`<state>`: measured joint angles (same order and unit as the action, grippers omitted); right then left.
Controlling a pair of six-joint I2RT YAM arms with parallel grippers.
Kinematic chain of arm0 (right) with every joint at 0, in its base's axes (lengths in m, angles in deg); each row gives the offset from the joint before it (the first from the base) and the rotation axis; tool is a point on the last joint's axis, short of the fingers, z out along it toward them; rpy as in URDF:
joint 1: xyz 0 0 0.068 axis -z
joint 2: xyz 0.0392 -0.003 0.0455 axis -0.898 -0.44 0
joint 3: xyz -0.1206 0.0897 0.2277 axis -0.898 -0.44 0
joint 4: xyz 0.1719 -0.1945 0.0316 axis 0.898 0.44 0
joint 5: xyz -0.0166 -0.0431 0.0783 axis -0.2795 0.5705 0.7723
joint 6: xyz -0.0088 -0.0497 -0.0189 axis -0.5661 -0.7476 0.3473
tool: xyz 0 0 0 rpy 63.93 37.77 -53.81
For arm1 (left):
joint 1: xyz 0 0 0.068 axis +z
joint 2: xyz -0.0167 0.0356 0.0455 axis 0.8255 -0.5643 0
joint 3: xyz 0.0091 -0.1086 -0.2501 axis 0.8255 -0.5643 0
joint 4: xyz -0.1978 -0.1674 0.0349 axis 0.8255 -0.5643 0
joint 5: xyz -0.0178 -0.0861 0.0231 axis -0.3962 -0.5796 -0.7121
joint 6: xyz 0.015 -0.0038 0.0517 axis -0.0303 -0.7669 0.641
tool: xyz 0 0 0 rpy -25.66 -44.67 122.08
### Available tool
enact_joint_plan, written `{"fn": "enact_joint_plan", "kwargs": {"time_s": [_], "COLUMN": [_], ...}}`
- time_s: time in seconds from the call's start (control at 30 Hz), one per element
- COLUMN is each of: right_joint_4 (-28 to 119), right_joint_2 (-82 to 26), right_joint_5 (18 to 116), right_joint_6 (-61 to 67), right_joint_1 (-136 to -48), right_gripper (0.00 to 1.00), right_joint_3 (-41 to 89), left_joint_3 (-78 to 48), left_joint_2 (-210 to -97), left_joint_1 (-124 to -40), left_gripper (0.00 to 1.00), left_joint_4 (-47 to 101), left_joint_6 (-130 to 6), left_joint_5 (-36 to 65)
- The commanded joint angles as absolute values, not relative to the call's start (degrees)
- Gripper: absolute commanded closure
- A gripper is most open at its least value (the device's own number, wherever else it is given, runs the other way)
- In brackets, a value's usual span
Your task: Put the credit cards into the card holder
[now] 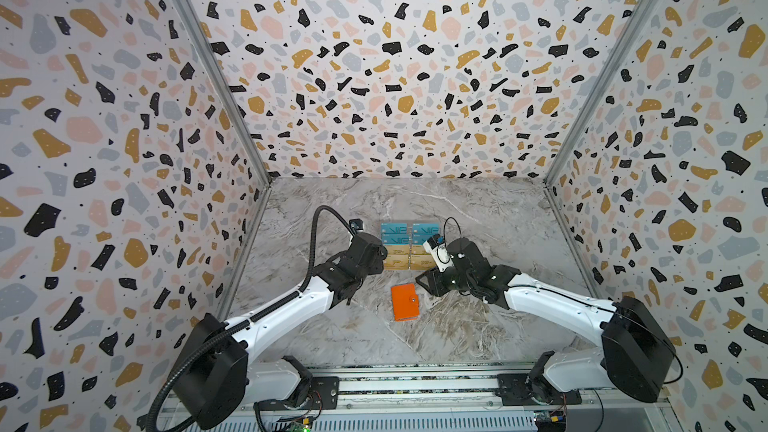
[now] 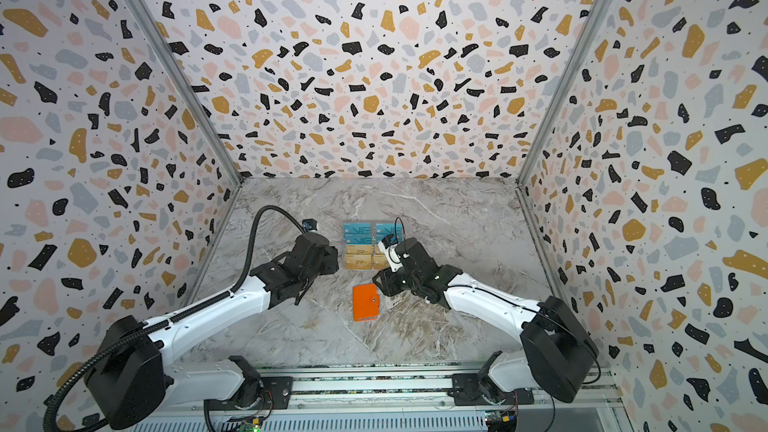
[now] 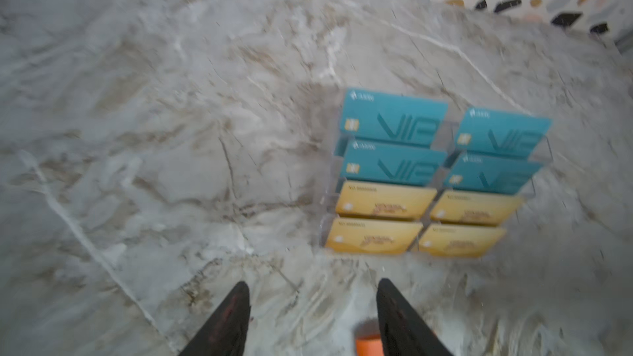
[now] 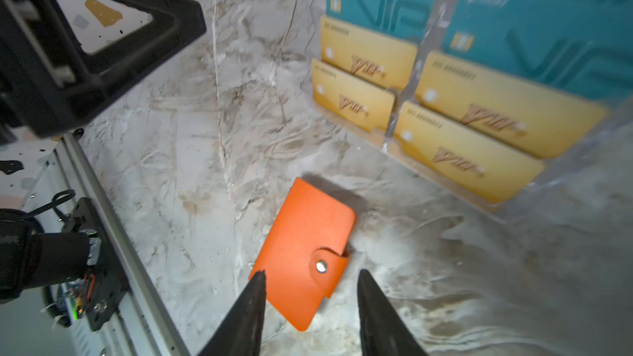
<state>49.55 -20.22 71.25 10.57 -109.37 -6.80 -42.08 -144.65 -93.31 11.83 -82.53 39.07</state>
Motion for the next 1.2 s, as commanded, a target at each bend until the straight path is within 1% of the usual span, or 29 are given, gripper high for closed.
{"fn": "enact_joint_plan", "kwargs": {"time_s": [0.0, 0.07, 0.1, 0.37, 0.5, 0.6, 0.87, 0.97, 1.17], "right_joint_4": [49.25, 49.11, 49.21, 50.09, 50.67, 50.92, 50.18, 49.81, 49.52], "right_joint_2": [-21.99, -24.04, -25.16, -31.79, -33.66, -34.23, -34.63, -34.87, -35.49], "right_joint_5": [73.95, 73.79, 73.59, 72.5, 72.96, 73.02, 72.59, 72.77, 72.1], "right_joint_6": [15.17, 14.98, 14.71, 13.26, 12.68, 12.56, 13.71, 13.9, 14.17], "right_joint_1": [-110.62, -111.08, -111.33, -111.58, -111.58, -111.62, -111.62, -111.61, -111.6], "right_gripper": [0.57, 0.58, 0.6, 0.66, 0.67, 0.67, 0.71, 0.77, 0.78], "right_joint_3": [-7.22, -6.99, -6.73, -4.28, -3.5, -3.75, -6.65, -7.33, -8.64], "left_joint_3": [-45.59, -47.31, -48.18, -50.76, -51.32, -52.34, -56.95, -58.55, -60.08], "left_joint_2": [-145.04, -145.9, -146.55, -152.71, -155.12, -155.02, -154.51, -154.63, -155.38], "left_joint_1": [-93.46, -93.39, -93.39, -93.44, -93.38, -93.39, -93.35, -93.37, -93.35], "left_gripper": [0.43, 0.44, 0.45, 0.47, 0.5, 0.5, 0.46, 0.44, 0.43], "left_joint_4": [16.09, 18.68, 19.55, 23.34, 26.53, 27.2, 31.53, 34.5, 36.85], "left_joint_6": [-88.08, -89.39, -90.14, -91.88, -92.9, -93.42, -95.77, -97.41, -98.37], "left_joint_5": [22.06, 19.27, 18.49, 16.1, 11.77, 11.18, 9.37, 7.62, 5.97]}}
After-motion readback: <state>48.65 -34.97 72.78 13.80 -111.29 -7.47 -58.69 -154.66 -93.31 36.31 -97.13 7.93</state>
